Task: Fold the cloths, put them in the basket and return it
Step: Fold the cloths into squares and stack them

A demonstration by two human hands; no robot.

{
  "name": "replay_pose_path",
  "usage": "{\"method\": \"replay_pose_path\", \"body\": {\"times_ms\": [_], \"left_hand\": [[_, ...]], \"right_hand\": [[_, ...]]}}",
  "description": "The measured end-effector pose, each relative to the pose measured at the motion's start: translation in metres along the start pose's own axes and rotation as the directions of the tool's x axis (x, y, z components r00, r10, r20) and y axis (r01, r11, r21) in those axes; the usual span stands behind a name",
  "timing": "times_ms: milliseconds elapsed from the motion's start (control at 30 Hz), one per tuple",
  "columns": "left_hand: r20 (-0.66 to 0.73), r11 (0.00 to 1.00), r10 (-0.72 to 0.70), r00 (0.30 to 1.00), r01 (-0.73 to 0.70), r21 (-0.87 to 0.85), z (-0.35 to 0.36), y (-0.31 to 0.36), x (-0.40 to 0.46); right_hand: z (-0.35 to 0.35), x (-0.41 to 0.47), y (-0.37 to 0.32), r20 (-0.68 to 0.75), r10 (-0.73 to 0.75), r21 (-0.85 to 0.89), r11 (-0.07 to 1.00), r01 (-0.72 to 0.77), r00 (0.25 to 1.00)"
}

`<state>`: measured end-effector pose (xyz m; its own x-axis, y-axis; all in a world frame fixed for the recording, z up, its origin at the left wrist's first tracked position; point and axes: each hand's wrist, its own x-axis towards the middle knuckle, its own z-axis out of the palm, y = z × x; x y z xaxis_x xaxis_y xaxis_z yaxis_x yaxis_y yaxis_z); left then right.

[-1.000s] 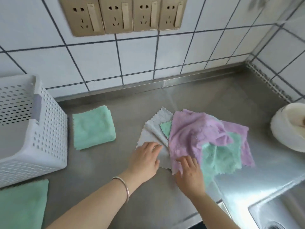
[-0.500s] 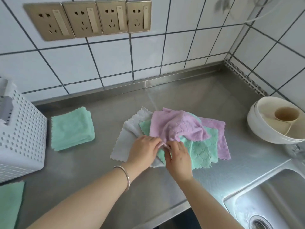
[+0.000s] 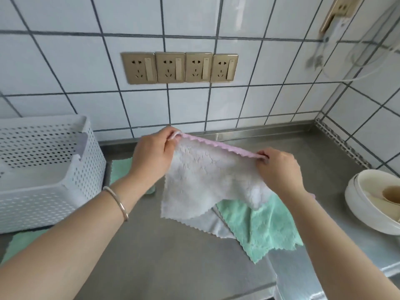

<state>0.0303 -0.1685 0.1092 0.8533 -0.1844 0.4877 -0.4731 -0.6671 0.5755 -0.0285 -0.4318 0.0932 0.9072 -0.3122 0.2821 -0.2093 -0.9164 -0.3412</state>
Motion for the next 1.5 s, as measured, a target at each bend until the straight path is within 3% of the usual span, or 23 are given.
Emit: {"method": "replay_pose_path", "body": {"times_ms": [167, 267, 367, 467, 567, 667, 833, 933, 1033, 1100, 1133, 1233, 1400, 1500], "left_hand": [[0.004, 0.977, -0.209, 0.978, 0.208, 0.044, -0.060, -0.049, 0.000], [-0.034, 0.965, -0.261, 0.965, 0.262, 0.030, -0.098, -0.066, -0.006], [-0.069, 0.940, -0.334, 0.940, 0.338, 0.041, -0.139, -0.075, -0.024], [0.037, 0.922, -0.377, 0.926, 0.379, -0.075, -0.171, -0.090, -0.057], [0.244, 0.880, -0.393, 0.886, 0.440, -0.178, -0.184, -0.108, -0.104], [0.435, 0.847, -0.422, 0.795, 0.517, -0.124, -0.178, -0.126, -0.159], [0.698, 0.768, -0.502, 0.511, 0.635, 0.088, -0.147, -0.155, -0.249], [0.767, 0.744, -0.521, 0.375, 0.640, 0.192, -0.133, -0.162, -0.287], [0.826, 0.735, -0.503, 0.255, 0.629, 0.253, -0.124, -0.169, -0.306], [0.832, 0.716, -0.517, 0.201, 0.634, 0.292, -0.120, -0.174, -0.309], [0.824, 0.713, -0.531, 0.197, 0.630, 0.309, -0.118, -0.178, -0.308], [0.784, 0.662, -0.580, 0.222, 0.689, 0.295, -0.112, -0.189, -0.296], [0.694, 0.628, -0.638, 0.334, 0.747, 0.218, -0.094, -0.197, -0.258], [0.602, 0.657, -0.681, 0.416, 0.711, 0.251, -0.076, -0.199, -0.242]], "right_hand": [[0.001, 0.011, -0.049, 0.182, 0.018, 0.031, 0.999, -0.024, 0.983], [-0.002, 0.013, -0.085, 0.134, -0.006, 0.253, 0.967, -0.028, 0.991], [-0.011, 0.002, -0.116, 0.089, 0.011, 0.555, 0.830, -0.059, 0.996], [-0.008, -0.025, -0.129, 0.158, -0.032, 0.742, 0.663, -0.097, 0.987], [0.016, -0.056, -0.121, 0.275, -0.153, 0.753, 0.649, -0.114, 0.949], [0.048, -0.090, -0.104, 0.461, -0.213, 0.655, 0.736, -0.169, 0.861], [0.094, -0.156, -0.078, 0.749, -0.174, 0.439, 0.852, -0.283, 0.639], [0.114, -0.185, -0.058, 0.852, -0.098, 0.286, 0.910, -0.299, 0.514], [0.116, -0.197, -0.051, 0.942, -0.050, 0.155, 0.943, -0.295, 0.332], [0.114, -0.199, -0.053, 0.970, -0.009, 0.076, 0.961, -0.268, 0.243], [0.115, -0.198, -0.055, 0.972, 0.016, 0.047, 0.963, -0.264, 0.233], [0.124, -0.190, -0.059, 0.953, 0.079, 0.014, 0.953, -0.302, 0.294], [0.147, -0.173, -0.066, 0.839, 0.155, 0.088, 0.907, -0.412, 0.521], [0.156, -0.166, -0.070, 0.816, 0.157, 0.095, 0.913, -0.398, 0.556]]}}
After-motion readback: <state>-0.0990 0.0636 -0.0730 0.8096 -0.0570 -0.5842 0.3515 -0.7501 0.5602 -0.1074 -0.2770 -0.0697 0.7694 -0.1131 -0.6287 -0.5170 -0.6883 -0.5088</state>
